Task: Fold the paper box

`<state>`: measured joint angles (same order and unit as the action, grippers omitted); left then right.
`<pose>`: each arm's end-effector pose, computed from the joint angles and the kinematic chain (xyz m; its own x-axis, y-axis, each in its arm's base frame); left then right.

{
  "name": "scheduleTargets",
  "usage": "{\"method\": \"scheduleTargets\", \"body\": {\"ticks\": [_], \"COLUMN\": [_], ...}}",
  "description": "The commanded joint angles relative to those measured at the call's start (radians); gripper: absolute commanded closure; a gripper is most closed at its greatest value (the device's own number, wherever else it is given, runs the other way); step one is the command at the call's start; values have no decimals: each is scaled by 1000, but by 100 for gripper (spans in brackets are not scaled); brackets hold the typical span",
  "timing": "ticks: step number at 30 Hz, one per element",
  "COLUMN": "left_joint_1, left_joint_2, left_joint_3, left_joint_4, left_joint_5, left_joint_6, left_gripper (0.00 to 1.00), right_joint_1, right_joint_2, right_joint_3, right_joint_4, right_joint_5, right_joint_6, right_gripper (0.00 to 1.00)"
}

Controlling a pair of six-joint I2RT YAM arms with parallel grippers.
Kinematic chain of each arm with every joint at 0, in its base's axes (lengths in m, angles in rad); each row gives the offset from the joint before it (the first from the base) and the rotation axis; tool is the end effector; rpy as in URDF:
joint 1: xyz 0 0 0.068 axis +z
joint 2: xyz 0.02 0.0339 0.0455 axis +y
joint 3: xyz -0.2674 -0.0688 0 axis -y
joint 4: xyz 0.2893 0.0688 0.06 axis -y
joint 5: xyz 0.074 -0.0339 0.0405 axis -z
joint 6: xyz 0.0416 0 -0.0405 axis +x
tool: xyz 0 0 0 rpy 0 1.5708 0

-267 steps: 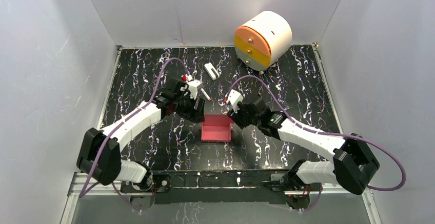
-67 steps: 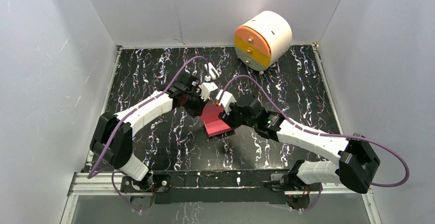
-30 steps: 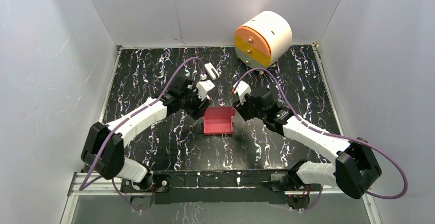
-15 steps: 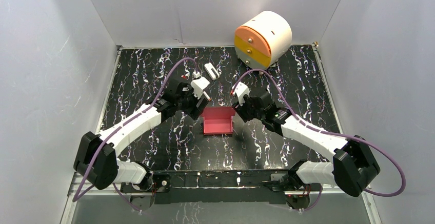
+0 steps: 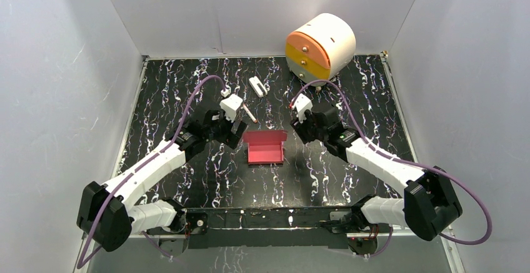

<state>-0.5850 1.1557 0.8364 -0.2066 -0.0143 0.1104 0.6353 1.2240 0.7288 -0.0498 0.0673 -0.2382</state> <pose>0.2552 -0.1683 0.2663 -0.3563 0.3681 -0.8588 0.5846 0.8048 0.1024 0.2519 0.1823 0.2204 -0.2767 -0.4965 -0.8228 -0.6288 0.7410 -0.2356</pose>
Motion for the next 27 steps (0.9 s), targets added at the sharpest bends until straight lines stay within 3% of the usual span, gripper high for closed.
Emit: {"method": "scheduleTargets", "body": {"ticks": [1, 14, 27], "left_joint_1": [-3, 3, 17], "left_joint_2": [-16, -11, 1], "left_joint_3": [-16, -2, 0], "left_joint_4": [15, -6, -15], "left_joint_5": [-29, -54, -4], "left_joint_6": [-33, -29, -4], "left_gripper": [7, 7, 8], "right_joint_1": [-53, -199, -212], "right_joint_2": [5, 32, 25], "right_joint_3": [21, 10, -7], "right_joint_4": [39, 39, 39], "right_joint_5": [-3, -3, -3], "right_joint_6": [6, 6, 6], "right_gripper": [45, 45, 45]}}
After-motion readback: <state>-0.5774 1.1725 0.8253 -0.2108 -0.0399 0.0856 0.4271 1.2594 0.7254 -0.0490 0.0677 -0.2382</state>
